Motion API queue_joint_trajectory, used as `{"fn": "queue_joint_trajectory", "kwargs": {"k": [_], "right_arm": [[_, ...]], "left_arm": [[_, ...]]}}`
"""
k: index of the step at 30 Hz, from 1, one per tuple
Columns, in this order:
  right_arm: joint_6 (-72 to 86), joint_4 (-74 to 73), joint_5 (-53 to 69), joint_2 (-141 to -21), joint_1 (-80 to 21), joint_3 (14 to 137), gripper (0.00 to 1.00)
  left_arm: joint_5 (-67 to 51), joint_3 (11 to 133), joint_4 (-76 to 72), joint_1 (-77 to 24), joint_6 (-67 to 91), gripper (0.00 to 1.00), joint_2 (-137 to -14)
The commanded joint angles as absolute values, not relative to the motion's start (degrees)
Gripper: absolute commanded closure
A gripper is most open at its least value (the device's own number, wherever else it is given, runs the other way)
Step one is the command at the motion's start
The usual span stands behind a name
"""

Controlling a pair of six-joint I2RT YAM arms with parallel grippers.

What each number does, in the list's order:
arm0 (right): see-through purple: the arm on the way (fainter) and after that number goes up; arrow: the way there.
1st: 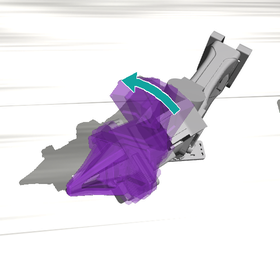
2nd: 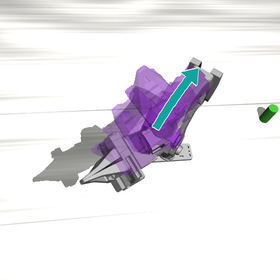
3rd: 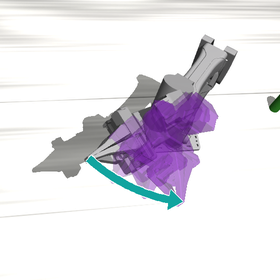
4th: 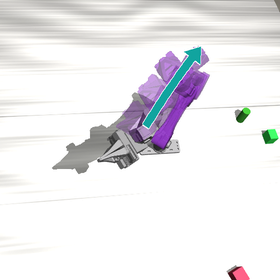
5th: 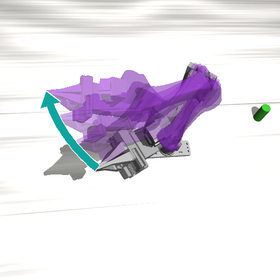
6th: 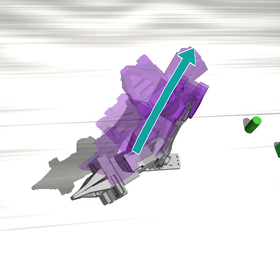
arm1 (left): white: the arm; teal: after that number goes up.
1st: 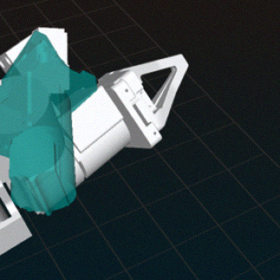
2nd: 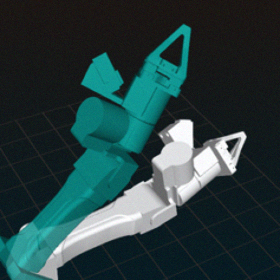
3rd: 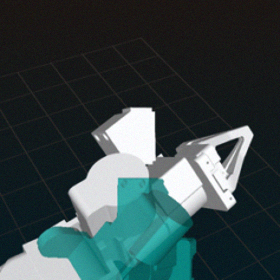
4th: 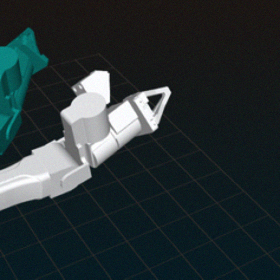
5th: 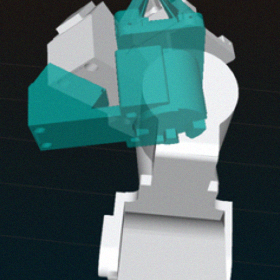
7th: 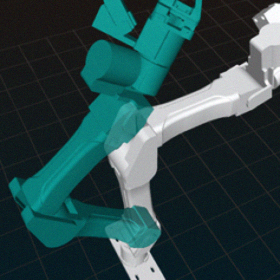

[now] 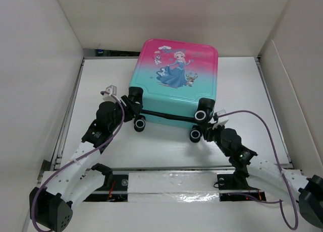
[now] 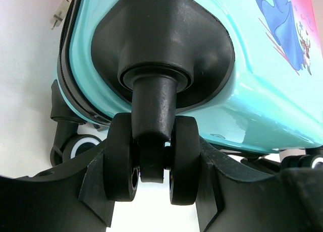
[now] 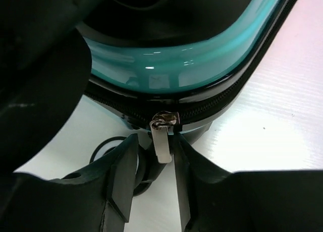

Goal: Pack the luggage

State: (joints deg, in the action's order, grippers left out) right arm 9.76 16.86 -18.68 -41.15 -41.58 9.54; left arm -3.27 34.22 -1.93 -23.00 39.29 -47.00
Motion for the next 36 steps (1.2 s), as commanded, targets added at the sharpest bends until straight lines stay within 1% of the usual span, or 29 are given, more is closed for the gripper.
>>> {"fn": "queue_joint_trajectory", "kwargs": {"k": [1,3,4,7,8,11,12,13,14,16,18,20,22,23,24,25,27,28,30,32,33,34,36], "right_arm": [[8.3,31.5,-21.0,-43.4,-41.2,10.0,0.68],[8.5,35.2,-21.4,-45.6,-41.2,9.5,0.76],[8.8,36.3,-21.4,-46.4,-41.2,9.4,0.83],[9.6,38.1,-20.8,-48.7,-41.2,9.5,1.00],[10.4,40.2,-20.7,-48.9,-41.9,9.1,1.00],[12.2,43.9,-22.7,-50.4,-48.3,8.1,1.00],[12.5,43.7,-27.7,-51.0,-51.2,8.8,1.00],[12.6,43.7,-30.6,-51.7,-58.0,9.6,1.00],[11.9,43.7,-36.9,-54.0,-61.6,11.9,1.00],[9.9,41.9,-43.3,-57.6,-70.3,15.7,1.00],[7.4,36.6,-50.8,-64.5,-72.9,23.1,1.00],[6.7,31.8,-51.7,-67.7,-72.3,27.5,1.00],[5.0,33.0,-44.9,-70.3,-69.9,29.8,1.00],[5.2,34.1,-40.2,-71.3,-66.7,30.1,1.00],[5.5,36.7,-36.0,-74.2,-65.7,31.2,1.00],[6.6,38.3,-29.9,-76.4,-65.7,32.1,1.00],[6.3,45.7,-25.1,-81.4,-66.4,34.1,1.00],[6.3,47.4,-20.8,-86.5,-66.9,37.4,1.00],[6.9,49.0,-13.6,-91.0,-67.7,41.6,1.00],[8.0,52.6,-10.3,-94.6,-68.5,44.0,1.00],[8.3,54.0,-9.1,-94.8,-68.5,43.5,1.00],[9.0,54.8,-7.7,-94.6,-68.5,42.4,1.00],[9.6,54.5,-9.6,-89.9,-68.5,35.8,1.00]], "left_arm": [[-6.2,36.3,-19.1,-23.0,39.9,1.00,-42.8],[-6.4,35.5,-19.2,-23.0,40.0,1.00,-42.8],[-6.5,35.2,-19.2,-23.0,40.3,1.00,-42.7],[-7.4,34.1,-20.3,-23.0,40.9,1.00,-42.7],[-7.8,33.9,-20.7,-23.0,41.1,1.00,-42.8],[-10.9,33.1,-23.5,-23.0,42.4,1.00,-43.6],[-11.5,33.0,-24.7,-23.0,42.7,1.00,-43.9],[-12.9,32.9,-25.3,-23.0,43.3,1.00,-44.2],[-14.0,33.0,-26.0,-23.0,43.6,1.00,-44.7],[-14.8,32.6,-27.0,-23.0,44.7,1.00,-44.9],[-15.3,32.2,-27.6,-23.0,45.1,1.00,-44.7],[-15.6,31.9,-27.7,-23.0,45.2,1.00,-44.2],[-17.0,31.5,-28.1,-23.0,45.4,1.00,-44.4],[-17.7,31.3,-28.6,-23.0,46.0,1.00,-44.7],[-18.4,30.9,-29.4,-23.0,46.7,1.00,-44.9],[-19.9,30.3,-31.2,-23.0,47.7,1.00,-45.3],[-21.3,30.0,-32.6,-23.0,48.8,1.00,-46.2],[-21.4,30.0,-33.7,-24.1,49.0,1.00,-46.7],[-18.1,31.5,-31.4,-30.5,47.1,1.00,-48.0],[-13.1,33.7,-30.9,-35.5,45.4,1.00,-50.3],[-11.4,34.2,-30.9,-40.2,45.3,1.00,-50.9],[-9.0,35.2,-31.4,-42.2,45.1,1.00,-51.6],[-7.5,36.2,-32.2,-45.9,44.7,1.00,-52.9]]}}
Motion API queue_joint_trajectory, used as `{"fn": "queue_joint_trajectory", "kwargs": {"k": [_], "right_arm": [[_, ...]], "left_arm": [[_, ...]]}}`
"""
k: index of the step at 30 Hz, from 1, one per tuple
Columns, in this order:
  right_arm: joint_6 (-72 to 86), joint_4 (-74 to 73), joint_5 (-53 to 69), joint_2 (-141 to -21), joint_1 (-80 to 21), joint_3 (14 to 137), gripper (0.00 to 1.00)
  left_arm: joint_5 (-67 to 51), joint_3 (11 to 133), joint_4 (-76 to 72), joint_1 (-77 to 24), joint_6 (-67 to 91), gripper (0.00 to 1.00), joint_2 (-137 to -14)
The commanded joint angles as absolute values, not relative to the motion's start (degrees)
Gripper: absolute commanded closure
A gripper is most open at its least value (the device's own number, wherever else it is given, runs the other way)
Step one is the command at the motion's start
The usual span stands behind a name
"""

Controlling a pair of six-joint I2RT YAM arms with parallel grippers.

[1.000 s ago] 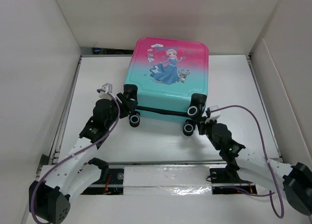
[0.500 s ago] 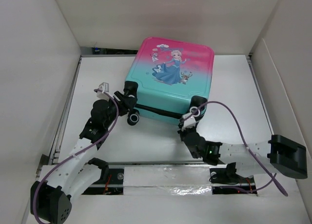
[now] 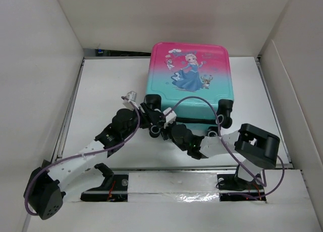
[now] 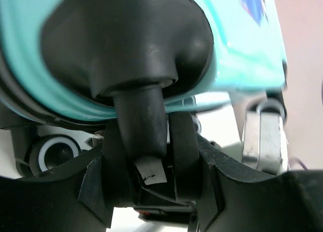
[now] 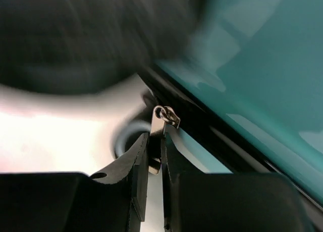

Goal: Pack the luggage

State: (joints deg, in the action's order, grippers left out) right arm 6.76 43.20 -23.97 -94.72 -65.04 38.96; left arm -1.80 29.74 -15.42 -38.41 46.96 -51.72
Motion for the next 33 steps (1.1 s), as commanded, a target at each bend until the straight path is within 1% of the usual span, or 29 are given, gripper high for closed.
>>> {"fn": "queue_joint_trajectory", "kwargs": {"k": [1,4,5,6,8,9,12,13,15,16,17,18,20,21,24,26,27,28,29,30,31,32,33], "right_arm": [[11.0,54.1,-10.8,-84.4,-66.0,29.7,1.00],[13.8,54.5,-9.7,-74.0,-60.6,19.5,1.00],[15.2,53.7,-8.9,-70.4,-56.7,17.1,1.00],[15.1,49.4,-7.7,-64.6,-55.4,15.0,1.00],[14.9,45.8,-6.9,-61.5,-55.4,15.3,1.00],[15.0,46.8,-7.2,-61.3,-58.6,15.6,1.00],[14.9,53.5,-10.0,-66.8,-65.9,18.6,1.00],[14.4,55.0,-10.1,-71.6,-67.0,21.9,1.00],[14.1,61.7,-7.9,-77.3,-68.6,25.6,1.00],[14.3,64.8,-5.5,-83.3,-70.0,27.4,1.00],[14.6,68.6,-5.0,-86.2,-70.7,30.3,1.00],[14.9,75.1,-4.7,-88.8,-70.7,31.5,1.00],[17.0,79.8,-3.6,-95.5,-71.2,34.6,1.00],[17.4,85.5,-4.0,-97.5,-71.2,35.2,1.00],[19.8,94.2,-5.4,-103.5,-71.2,36.5,1.00],[21.3,97.4,-8.2,-104.8,-71.2,35.3,1.00],[21.8,99.7,-9.4,-104.9,-71.2,32.9,0.97],[22.1,100.5,-11.2,-104.4,-70.7,31.3,0.92],[22.5,100.5,-11.9,-103.6,-70.7,29.6,0.78],[22.9,98.9,-12.7,-102.7,-70.7,27.9,0.71],[23.5,97.8,-14.2,-100.2,-70.7,24.2,0.57],[23.7,96.3,-14.6,-98.9,-70.7,22.6,0.51],[24.2,92.7,-15.4,-97.5,-70.7,20.9,0.48]], "left_arm": [[-7.3,36.2,-33.0,-46.6,45.4,1.00,-53.6],[-8.4,35.1,-37.6,-48.2,47.9,1.00,-54.8],[-8.4,34.5,-39.4,-49.1,49.6,1.00,-56.0],[-8.3,34.3,-41.3,-50.1,50.2,1.00,-56.8],[-6.8,35.8,-44.3,-52.6,50.2,1.00,-60.1],[-6.9,36.6,-44.9,-52.6,50.2,1.00,-61.1],[-8.1,40.5,-46.8,-52.6,50.2,1.00,-62.8],[-7.7,42.4,-46.5,-52.6,49.8,1.00,-62.7],[-6.9,43.9,-45.6,-52.6,49.5,1.00,-61.0],[-6.2,44.6,-45.4,-52.6,49.5,1.00,-60.2],[-5.9,44.7,-45.4,-52.6,49.6,1.00,-58.6],[-5.4,44.6,-45.4,-52.6,49.8,1.00,-57.8],[-4.7,42.6,-46.4,-52.6,51.9,1.00,-56.1],[-4.6,41.6,-47.4,-52.6,52.9,1.00,-55.7],[-4.0,36.7,-52.0,-52.1,56.6,1.00,-54.6],[-3.5,34.4,-53.9,-52.1,57.7,1.00,-54.0],[-3.1,33.9,-53.3,-52.1,57.7,1.00,-53.6],[-2.3,33.4,-52.7,-52.1,57.6,1.00,-53.2],[-1.8,33.2,-52.0,-52.1,56.5,1.00,-52.0],[-1.0,33.1,-50.9,-52.1,55.9,1.00,-51.3],[1.5,32.9,-48.3,-52.1,55.0,1.00,-50.6],[2.1,32.8,-46.9,-52.1,54.5,1.00,-49.5],[2.4,33.0,-45.3,-51.6,53.8,1.00,-49.0]]}}
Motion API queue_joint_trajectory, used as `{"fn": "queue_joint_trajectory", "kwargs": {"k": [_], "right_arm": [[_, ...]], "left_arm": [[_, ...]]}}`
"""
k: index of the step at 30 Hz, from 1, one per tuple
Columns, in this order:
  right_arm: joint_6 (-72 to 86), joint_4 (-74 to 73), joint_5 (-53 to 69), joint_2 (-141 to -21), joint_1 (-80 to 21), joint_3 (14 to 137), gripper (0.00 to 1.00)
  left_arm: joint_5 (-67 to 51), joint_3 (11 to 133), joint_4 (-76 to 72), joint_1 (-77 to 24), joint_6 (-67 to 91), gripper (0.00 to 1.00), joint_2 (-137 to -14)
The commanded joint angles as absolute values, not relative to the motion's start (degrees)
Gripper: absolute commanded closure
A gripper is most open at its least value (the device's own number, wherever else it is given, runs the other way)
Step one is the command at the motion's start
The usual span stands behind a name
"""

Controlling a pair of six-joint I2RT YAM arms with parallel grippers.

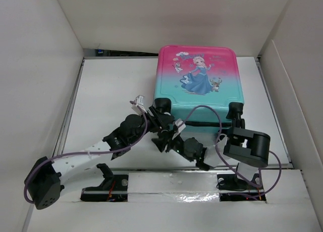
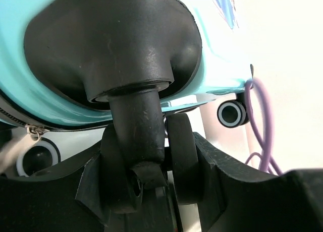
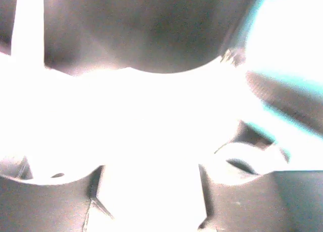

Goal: Pack the luggage

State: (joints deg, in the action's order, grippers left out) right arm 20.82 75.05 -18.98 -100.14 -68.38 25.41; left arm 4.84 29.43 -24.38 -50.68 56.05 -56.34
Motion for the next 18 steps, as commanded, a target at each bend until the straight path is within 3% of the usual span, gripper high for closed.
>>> {"fn": "queue_joint_trajectory", "kwargs": {"k": [1,3,4,7,14,18], "right_arm": [[24.3,91.2,-17.7,-94.6,-71.7,17.9,0.41],[24.9,85.6,-18.6,-91.4,-71.7,15.4,0.35],[25.1,83.2,-19.2,-89.6,-72.3,14.6,0.32],[24.5,66.9,-20.8,-81.1,-74.4,14.6,0.26],[20.2,27.7,-30.0,-62.5,-76.7,24.5,0.16],[14.9,21.6,-33.3,-60.6,-76.2,30.7,0.13]], "left_arm": [[2.9,33.1,-41.6,-50.7,53.4,1.00,-48.5],[2.5,33.0,-37.1,-48.8,52.1,0.84,-47.5],[1.7,33.1,-35.0,-48.2,50.6,0.65,-47.1],[2.3,33.9,-26.0,-46.9,46.9,0.35,-45.4],[3.4,32.1,-17.5,-46.3,43.1,0.14,-38.7],[6.0,33.1,-12.2,-45.8,41.8,0.13,-37.1]]}}
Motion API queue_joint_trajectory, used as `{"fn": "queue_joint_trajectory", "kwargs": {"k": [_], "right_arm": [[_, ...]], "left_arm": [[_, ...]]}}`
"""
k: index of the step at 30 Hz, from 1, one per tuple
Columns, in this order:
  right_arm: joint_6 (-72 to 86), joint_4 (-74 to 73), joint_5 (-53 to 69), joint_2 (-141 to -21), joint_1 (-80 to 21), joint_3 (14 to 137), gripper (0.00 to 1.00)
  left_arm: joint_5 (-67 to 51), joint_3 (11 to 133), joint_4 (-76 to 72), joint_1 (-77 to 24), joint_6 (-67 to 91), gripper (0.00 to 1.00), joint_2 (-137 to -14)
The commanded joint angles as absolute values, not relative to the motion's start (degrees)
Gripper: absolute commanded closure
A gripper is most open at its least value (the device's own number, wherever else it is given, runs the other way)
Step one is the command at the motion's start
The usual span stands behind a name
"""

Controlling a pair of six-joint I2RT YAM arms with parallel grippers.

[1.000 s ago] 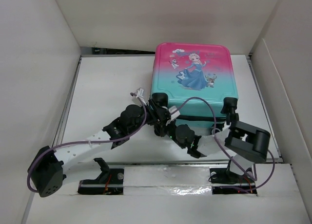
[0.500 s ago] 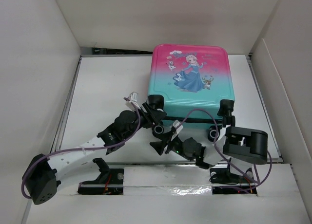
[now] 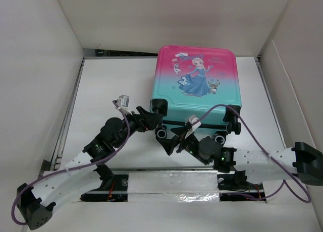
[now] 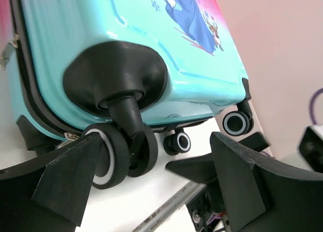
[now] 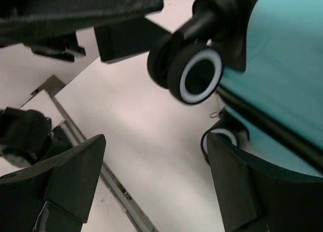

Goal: Pack the luggage

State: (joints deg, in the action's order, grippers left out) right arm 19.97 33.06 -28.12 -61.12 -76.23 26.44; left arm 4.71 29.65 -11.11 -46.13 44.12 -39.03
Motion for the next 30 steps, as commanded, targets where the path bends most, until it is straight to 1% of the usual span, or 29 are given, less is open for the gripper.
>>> {"fn": "queue_joint_trajectory", "kwargs": {"k": [1,3,6,7,9,10,12,13,16,18,22,23,27,30], "right_arm": [[14.8,20.3,-34.0,-61.3,-75.5,33.8,0.12],[13.7,18.1,-33.4,-63.2,-74.0,36.6,0.10],[13.9,16.7,-32.2,-66.2,-72.6,40.5,0.10],[14.0,16.8,-32.7,-66.5,-72.6,40.9,0.10],[14.3,17.7,-32.8,-66.6,-72.1,40.9,0.10],[14.2,18.2,-32.6,-66.4,-72.1,40.7,0.10],[14.5,18.5,-31.4,-66.2,-70.8,40.6,0.10],[14.5,18.5,-31.0,-66.1,-70.8,40.8,0.10],[14.3,18.0,-30.8,-65.8,-70.3,41.4,0.10],[13.9,17.9,-30.5,-66.1,-69.7,41.8,0.10],[13.7,17.7,-29.5,-66.9,-69.7,43.6,0.10],[13.6,17.8,-29.4,-66.7,-69.7,43.8,0.10],[12.9,18.0,-29.2,-65.9,-69.0,44.0,0.10],[12.8,17.2,-26.5,-67.1,-67.7,45.3,0.10]], "left_arm": [[7.9,33.0,-10.4,-45.8,41.7,0.14,-36.5],[9.4,32.4,-9.4,-45.8,41.9,0.17,-34.5],[12.3,30.9,-7.5,-45.8,42.9,0.27,-31.1],[14.0,30.2,-6.3,-45.8,43.1,0.35,-30.2],[15.6,29.5,-5.0,-45.8,43.3,0.47,-27.6],[16.8,28.8,-3.9,-45.8,43.5,0.60,-26.9],[17.1,28.2,-2.8,-45.8,44.0,0.73,-26.3],[17.1,27.9,-1.8,-45.8,44.2,0.81,-26.5],[17.6,27.3,-0.5,-45.8,45.4,0.87,-28.6],[17.1,26.9,-1.9,-45.8,45.0,0.88,-30.4],[16.2,27.9,-5.2,-45.8,44.5,0.93,-35.5],[16.0,28.1,-5.5,-45.8,44.5,0.94,-37.6],[12.9,27.2,-9.5,-45.8,44.1,0.95,-39.8],[10.5,26.7,-12.7,-45.8,44.0,0.96,-41.1]]}}
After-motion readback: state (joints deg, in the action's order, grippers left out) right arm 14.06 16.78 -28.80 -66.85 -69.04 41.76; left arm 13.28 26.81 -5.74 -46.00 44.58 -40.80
